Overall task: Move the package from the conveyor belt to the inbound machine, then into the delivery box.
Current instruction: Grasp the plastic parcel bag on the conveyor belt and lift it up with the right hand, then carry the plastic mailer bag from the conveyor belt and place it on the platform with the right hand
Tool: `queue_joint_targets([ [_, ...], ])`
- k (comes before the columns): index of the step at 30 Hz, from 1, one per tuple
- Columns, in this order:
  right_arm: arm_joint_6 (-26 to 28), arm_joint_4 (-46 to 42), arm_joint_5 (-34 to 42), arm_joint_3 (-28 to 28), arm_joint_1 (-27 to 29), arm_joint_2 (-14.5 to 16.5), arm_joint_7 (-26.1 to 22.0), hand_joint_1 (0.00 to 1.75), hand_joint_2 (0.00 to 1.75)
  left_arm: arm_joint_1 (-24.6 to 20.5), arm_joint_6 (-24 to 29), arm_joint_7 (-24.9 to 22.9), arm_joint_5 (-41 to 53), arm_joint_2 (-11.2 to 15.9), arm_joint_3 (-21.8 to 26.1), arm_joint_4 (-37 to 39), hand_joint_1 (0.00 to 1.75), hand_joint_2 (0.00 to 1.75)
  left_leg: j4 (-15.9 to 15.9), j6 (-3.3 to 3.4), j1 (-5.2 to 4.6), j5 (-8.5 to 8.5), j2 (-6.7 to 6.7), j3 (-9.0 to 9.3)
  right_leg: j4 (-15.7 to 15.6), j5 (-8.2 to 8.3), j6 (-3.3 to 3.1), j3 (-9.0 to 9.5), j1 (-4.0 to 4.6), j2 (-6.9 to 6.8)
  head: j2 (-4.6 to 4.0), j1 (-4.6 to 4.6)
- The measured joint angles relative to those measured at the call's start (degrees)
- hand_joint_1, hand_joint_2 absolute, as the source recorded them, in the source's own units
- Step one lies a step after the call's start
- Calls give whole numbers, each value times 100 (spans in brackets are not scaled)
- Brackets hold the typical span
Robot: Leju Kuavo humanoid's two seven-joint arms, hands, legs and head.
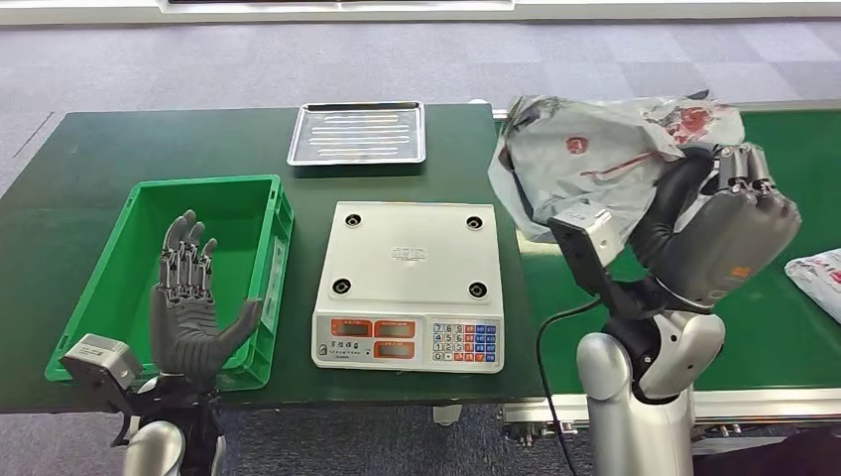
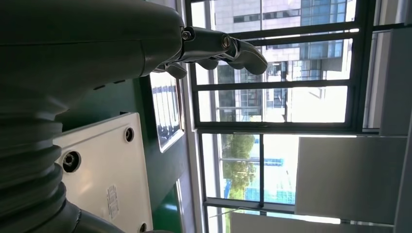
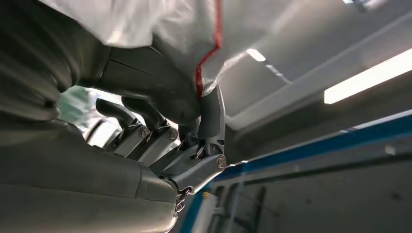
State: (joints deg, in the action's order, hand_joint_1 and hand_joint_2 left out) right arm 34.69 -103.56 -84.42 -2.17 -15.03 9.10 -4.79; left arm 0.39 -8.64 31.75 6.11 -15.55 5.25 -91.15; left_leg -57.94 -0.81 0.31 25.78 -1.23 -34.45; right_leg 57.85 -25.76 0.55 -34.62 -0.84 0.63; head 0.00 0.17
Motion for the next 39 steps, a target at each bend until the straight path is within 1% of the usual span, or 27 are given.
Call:
queue_joint_targets([
  [2,-59,152,-85,-285,-187,34,-59,175,175,-63,22,39,-14,9,-67,124,0,175,0,0,0,-3,2,0,0,1,0,1,1,4,0,0],
  [4,-246,435,-93,-618,-444,73,-108,175,175,-149,30,76,-43,16,-129,268,0,175,1,0,0,-6,3,-1,1,4,-1,0,1,5,0,-1],
  [6,-404,943,-28,-1059,-806,141,-116,175,175,-275,31,122,-78,22,-208,458,0,175,1,-6,0,-11,9,2,1,10,-6,-3,3,14,0,-1],
  [8,-440,1492,56,-1483,-1123,209,-80,175,175,-393,31,160,-105,27,-296,635,0,175,1,-11,1,-17,6,2,1,14,-10,-3,9,16,1,-1],
  [10,-617,1961,240,-1761,-1364,265,-73,175,175,-464,31,180,-122,28,-356,757,0,175,1,-12,1,-20,0,0,1,14,-11,-2,12,12,1,-1],
  [12,-814,2574,456,-1939,-1645,338,-93,175,175,-538,31,194,-132,31,-416,874,0,175,1,-14,2,-21,2,-3,1,16,-11,-3,12,15,1,1],
  [13,-799,2996,542,-2007,-1805,398,-115,175,175,-580,31,201,-135,32,-453,937,0,175,1,-15,2,-22,4,-3,1,17,-12,-4,12,17,1,1],
  [16,-509,4365,743,-2103,-2250,632,-168,175,175,-656,61,226,-144,33,-569,1084,0,175,0,-15,2,-24,1,-2,1,21,-12,-5,13,15,0,-1],
  [18,-433,5059,828,-2107,-2449,755,-158,175,175,-662,91,237,-153,40,-613,1132,0,175,0,-14,2,-25,-4,-3,1,21,-12,-5,14,10,0,1],
  [19,-409,5360,855,-2107,-2528,807,-152,135,175,-661,99,239,-159,45,-628,1152,0,175,0,-14,2,-25,-5,-4,1,21,-12,-5,14,8,0,1],
  [22,-382,6021,897,-2107,-2710,920,-153,4,175,-660,107,239,-172,59,-665,1200,0,175,0,-14,2,-25,-4,-5,1,20,-12,-7,13,10,0,1],
  [23,-382,6185,916,-2107,-2761,948,-153,0,175,-658,112,239,-173,63,-676,1210,0,175,0,-14,2,-25,-4,-6,1,20,-12,-7,13,10,0,1],
  [27,-257,6655,1018,-2107,-2886,1030,-144,0,175,-641,147,239,-180,85,-694,1218,0,175,0,-14,2,-24,-4,-7,1,19,-12,-8,13,10,0,1],
  [31,143,6804,1063,-2106,-2900,1058,-146,0,0,-592,198,236,-188,114,-693,1192,0,175,0,-14,2,-24,-3,-6,1,19,-12,-8,13,10,0,1],
  [33,208,6767,1261,-2081,-2886,1059,-247,0,0,-536,241,225,-176,127,-690,1149,0,175,0,-14,2,-24,-2,-5,1,19,-12,-8,13,11,0,1],
  [34,158,6680,1430,-2047,-2855,1056,-327,0,0,-500,270,216,-161,134,-687,1115,0,175,0,-14,2,-24,-2,-5,1,19,-12,-8,14,12,0,1],
  [37,-136,6194,1876,-1897,-2708,1033,-520,0,0,-399,321,191,-116,152,-664,1000,0,175,0,-14,2,-24,-3,-6,1,19,-12,-9,14,11,0,1],
  [39,-262,5916,1961,-1820,-2642,1015,-552,0,0,-361,322,181,-102,159,-647,945,0,175,0,-14,2,-24,-2,-6,1,19,-12,-9,14,12,0,1],
])
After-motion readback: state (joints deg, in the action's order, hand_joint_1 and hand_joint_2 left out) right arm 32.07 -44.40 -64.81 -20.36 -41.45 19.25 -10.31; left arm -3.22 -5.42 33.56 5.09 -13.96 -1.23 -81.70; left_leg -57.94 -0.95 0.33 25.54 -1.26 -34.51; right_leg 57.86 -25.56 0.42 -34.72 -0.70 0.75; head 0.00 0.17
